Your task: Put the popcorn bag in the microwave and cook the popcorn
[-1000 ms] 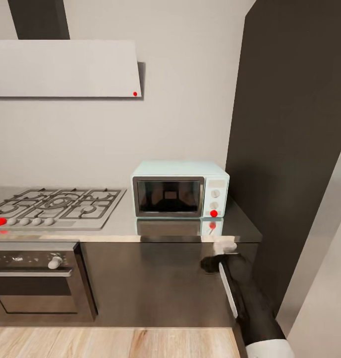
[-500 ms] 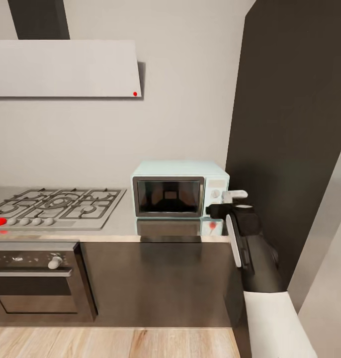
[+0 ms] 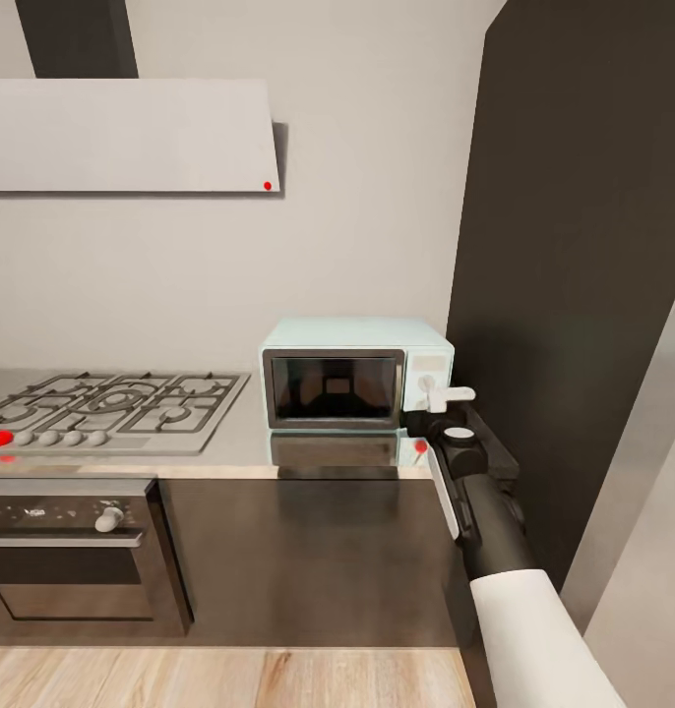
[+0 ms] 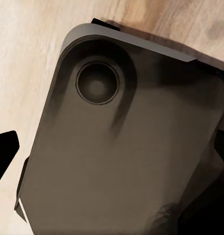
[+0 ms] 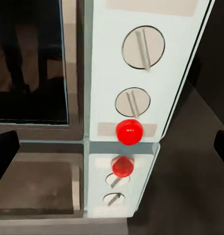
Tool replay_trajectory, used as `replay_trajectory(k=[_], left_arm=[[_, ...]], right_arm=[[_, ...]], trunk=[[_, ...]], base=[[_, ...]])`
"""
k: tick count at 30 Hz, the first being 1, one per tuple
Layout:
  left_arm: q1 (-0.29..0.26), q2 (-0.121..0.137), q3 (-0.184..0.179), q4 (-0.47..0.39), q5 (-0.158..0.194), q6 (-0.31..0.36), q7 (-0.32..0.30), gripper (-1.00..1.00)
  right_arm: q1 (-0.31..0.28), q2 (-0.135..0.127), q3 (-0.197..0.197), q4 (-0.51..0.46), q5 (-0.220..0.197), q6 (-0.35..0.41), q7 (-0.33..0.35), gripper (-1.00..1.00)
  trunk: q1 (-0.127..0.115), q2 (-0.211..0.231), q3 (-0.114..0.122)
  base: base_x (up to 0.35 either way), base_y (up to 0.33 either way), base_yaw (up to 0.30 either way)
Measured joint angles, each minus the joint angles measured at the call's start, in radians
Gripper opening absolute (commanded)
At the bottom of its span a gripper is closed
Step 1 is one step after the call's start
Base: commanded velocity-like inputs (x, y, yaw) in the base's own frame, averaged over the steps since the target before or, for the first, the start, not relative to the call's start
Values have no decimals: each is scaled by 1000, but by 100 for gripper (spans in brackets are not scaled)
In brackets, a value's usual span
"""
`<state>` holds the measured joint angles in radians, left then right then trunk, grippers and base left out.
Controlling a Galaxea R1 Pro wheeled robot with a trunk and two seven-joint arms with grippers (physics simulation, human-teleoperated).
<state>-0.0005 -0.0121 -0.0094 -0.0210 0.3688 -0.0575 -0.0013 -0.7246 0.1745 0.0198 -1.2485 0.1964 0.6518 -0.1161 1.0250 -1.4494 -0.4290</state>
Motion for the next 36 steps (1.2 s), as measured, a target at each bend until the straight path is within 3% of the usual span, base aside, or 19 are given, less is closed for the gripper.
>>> replay_trajectory(k=[6, 10, 19, 36], left_arm=[[0, 0, -2, 0, -2, 0, 0, 100], [0, 0, -4, 0, -6, 2, 0, 100], [0, 0, -4, 0, -6, 4, 0, 100], [0, 0, -6, 0, -6, 0, 0, 100]], right_arm=[[0, 0, -1, 1, -4, 9, 1, 100], [0, 0, -1, 0, -7, 50, 2, 100], [0, 0, -3, -1, -8, 51, 9, 100], [0, 0, -10, -12, -4, 52, 70, 100]], trunk=[[0, 0, 0], [0, 0, 0], [0, 0, 0], [0, 0, 0]], base=[[2, 35, 0], [69, 248, 0], [93, 226, 0], [4, 8, 0]])
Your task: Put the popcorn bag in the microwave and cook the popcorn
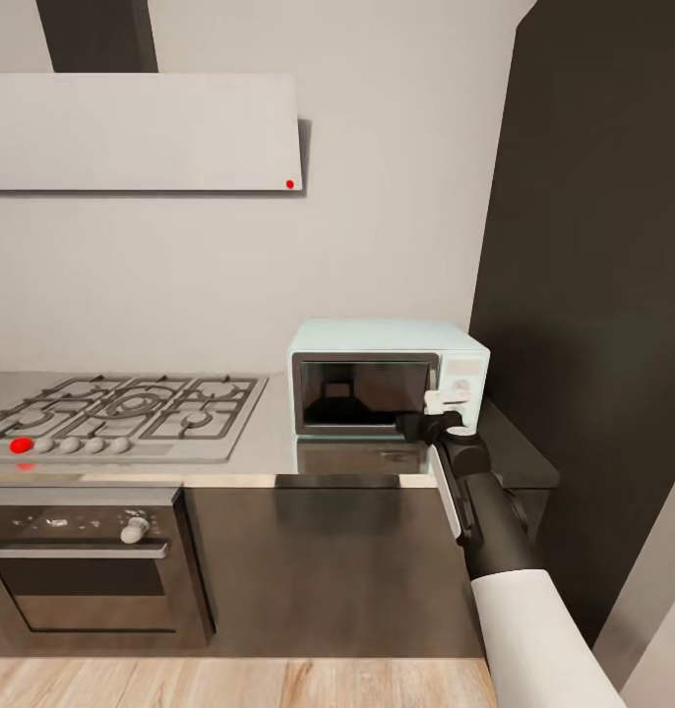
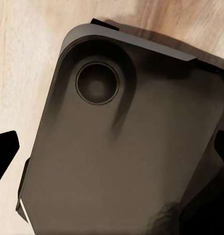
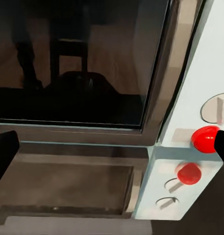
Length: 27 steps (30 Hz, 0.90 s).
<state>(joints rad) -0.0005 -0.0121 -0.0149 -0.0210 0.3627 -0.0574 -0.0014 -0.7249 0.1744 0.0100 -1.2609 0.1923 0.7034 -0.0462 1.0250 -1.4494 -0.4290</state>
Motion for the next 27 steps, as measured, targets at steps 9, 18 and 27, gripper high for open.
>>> replay_trajectory(k=[9, 18, 27], left_arm=[[0, 0, 1, 0, 1, 0, 0, 100], [0, 0, 0, 0, 1, 2, 0, 100], [0, 0, -1, 0, 0, 1, 0, 100]], right_arm=[[0, -51, -3, 1, -3, 2, 29, 100], [0, -57, -52, -24, -3, 5, 34, 100], [0, -56, -52, -45, -3, 4, 27, 100]], trunk=[[0, 0, 0], [0, 0, 0], [-1, 0, 0]], base=[[0, 0, 0], [4, 0, 0], [269, 0, 0]])
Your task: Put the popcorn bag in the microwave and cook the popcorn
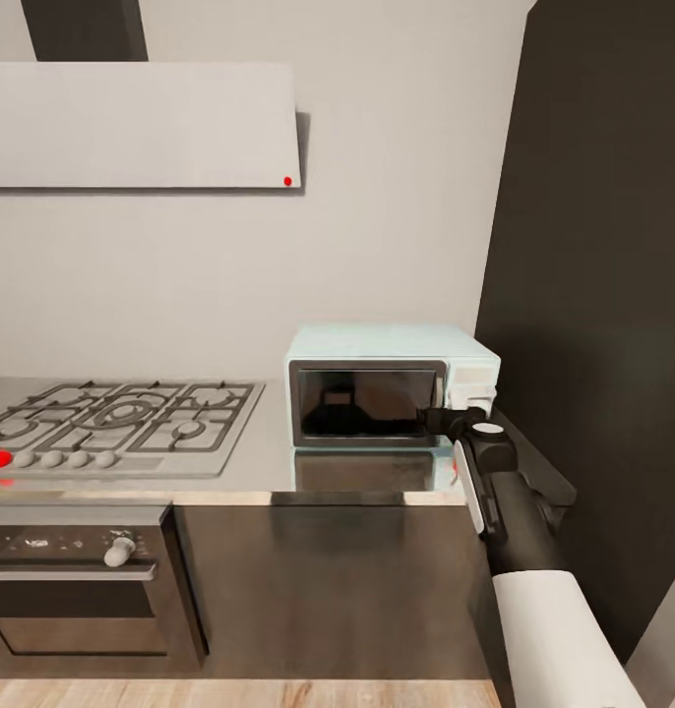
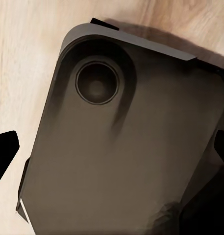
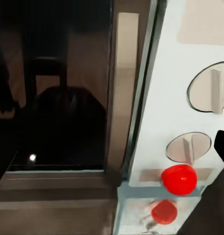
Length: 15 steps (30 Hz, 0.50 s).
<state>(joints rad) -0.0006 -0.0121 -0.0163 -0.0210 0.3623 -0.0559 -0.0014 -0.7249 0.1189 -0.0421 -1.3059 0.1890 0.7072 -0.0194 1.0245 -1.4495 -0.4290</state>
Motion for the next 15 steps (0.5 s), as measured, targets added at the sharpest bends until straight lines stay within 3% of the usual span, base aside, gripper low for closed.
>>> replay_trajectory(k=[15], left_arm=[[0, 1, -2, 0, 1, -2, 0, 100]], right_arm=[[0, -1, 3, 0, 2, -1, -2, 100]], trunk=[[0, 0, 0]], base=[[96, -23, 0]])
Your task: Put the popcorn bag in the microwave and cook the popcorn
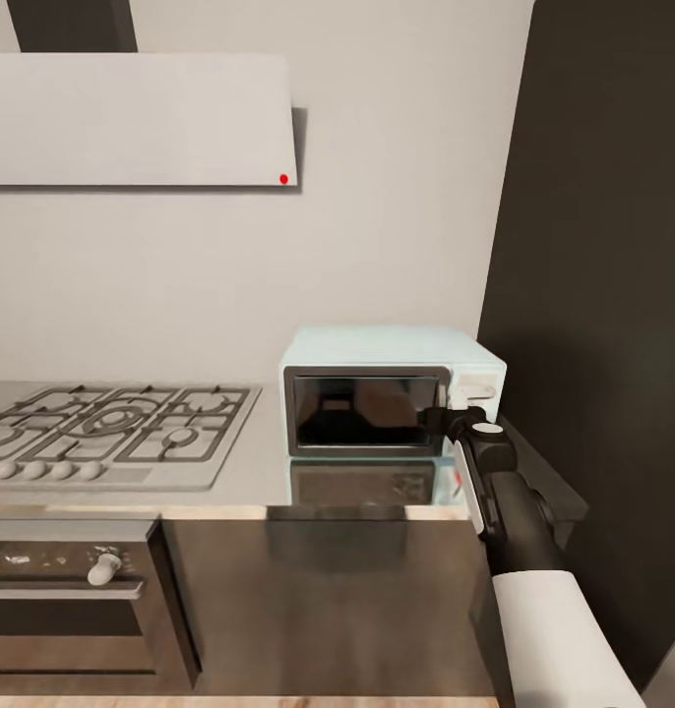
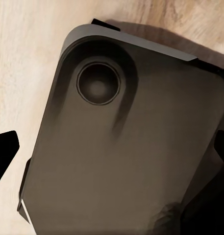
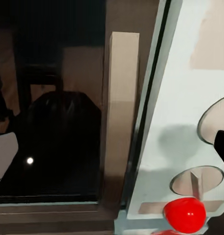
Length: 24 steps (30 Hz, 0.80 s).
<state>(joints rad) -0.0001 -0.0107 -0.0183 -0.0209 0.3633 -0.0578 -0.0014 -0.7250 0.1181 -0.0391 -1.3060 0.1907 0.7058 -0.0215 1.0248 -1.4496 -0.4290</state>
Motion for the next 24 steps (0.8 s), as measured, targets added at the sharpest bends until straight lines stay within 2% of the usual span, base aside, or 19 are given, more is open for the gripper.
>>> replay_trajectory(k=[24], left_arm=[[0, 0, 4, 0, 5, 0, 0, 100]], right_arm=[[0, 1, -1, 27, -3, 1, -1, 100]], trunk=[[0, 0, 0]], base=[[5, -3, 0]])
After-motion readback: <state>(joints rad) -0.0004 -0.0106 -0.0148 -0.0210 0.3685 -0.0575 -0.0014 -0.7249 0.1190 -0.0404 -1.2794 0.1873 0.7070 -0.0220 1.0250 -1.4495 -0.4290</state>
